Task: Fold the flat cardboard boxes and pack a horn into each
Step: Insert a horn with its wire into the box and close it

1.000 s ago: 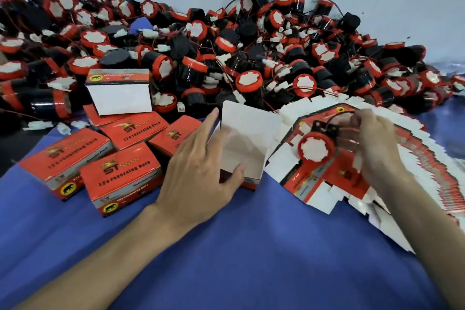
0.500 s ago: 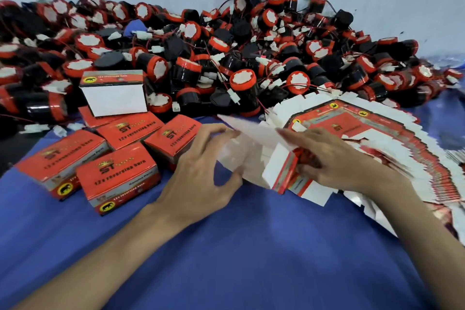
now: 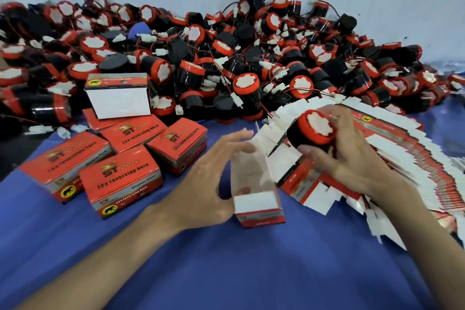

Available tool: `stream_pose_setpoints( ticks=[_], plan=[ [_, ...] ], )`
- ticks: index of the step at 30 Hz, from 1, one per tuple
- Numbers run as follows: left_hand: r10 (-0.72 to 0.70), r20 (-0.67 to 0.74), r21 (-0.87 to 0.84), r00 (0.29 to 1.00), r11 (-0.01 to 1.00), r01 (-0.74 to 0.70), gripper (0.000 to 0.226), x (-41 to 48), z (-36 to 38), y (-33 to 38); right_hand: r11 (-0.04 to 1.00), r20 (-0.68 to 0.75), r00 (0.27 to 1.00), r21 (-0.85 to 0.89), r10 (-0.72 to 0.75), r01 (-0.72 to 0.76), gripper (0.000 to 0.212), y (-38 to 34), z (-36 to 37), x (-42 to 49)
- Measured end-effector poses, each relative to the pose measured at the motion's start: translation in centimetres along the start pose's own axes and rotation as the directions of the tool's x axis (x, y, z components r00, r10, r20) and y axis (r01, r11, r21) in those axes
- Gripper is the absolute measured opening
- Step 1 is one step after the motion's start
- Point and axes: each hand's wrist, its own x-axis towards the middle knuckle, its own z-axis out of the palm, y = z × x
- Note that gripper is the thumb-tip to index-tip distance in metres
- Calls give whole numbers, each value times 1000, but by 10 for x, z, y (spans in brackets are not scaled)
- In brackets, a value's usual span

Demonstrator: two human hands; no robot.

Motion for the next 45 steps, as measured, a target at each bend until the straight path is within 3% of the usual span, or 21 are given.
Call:
stream_pose_setpoints(
  ticks=[2, 4, 7, 10, 12, 15, 18, 20, 24, 28, 34, 42, 45],
  plan=[
    [-16, 17, 11, 1000, 1000, 16, 67, 0, 0, 2, 957, -113, 992, 278, -51, 81, 49, -10, -4, -1],
    [-16, -23, 72, 1000, 997, 18, 65, -1, 0, 6, 829, -201, 974, 523, -105, 197, 39, -27, -8, -3],
    [-30, -192, 244, 981, 967, 77, 64, -2, 0, 13, 688, -176, 962, 672, -209, 272, 50, -60, -13, -9],
    [-15, -308, 449, 951, 879, 159, 56, -1, 1, 13, 799, -6, 922, 497, -386, 338, 63, -101, -8, -18],
    [-93, -337, 391, 937, 891, 229, 60, -3, 1, 9, 862, 111, 882, 299, -458, 410, 62, -117, 10, -20],
    [-124, -377, 198, 918, 957, 210, 63, -5, 1, 10, 964, 97, 960, 75, -263, 256, 65, -120, 33, -10],
    [-6, -319, 305, 948, 946, 108, 42, -2, 1, 8, 999, 145, 989, -42, -28, 34, 81, -100, 34, 8],
    [-47, -275, 238, 960, 964, 116, 41, 2, -1, 3, 987, 189, 982, -161, 14, 17, 90, -87, 31, 17],
    [-167, -134, -80, 977, 984, 157, 32, 0, -6, -2, 907, 261, 963, -387, -62, 164, 97, -80, 37, 26],
    [-222, -68, -162, 973, 964, 209, 56, 0, -4, -5, 886, 256, 961, -415, -105, 208, 99, -79, 36, 34],
    [-134, -224, 19, 965, 990, 142, 66, 0, -1, -9, 858, 512, 846, -358, -151, 370, 88, -66, 33, 35],
    [-174, -307, 39, 936, 980, 196, 69, 2, 0, -12, 833, 394, 897, -414, -199, 366, 75, -69, 46, 33],
    [-137, -305, 100, 942, 979, 175, 67, 2, 0, -14, 750, 403, 897, -533, -182, 392, 76, -74, 48, 31]
  ],
)
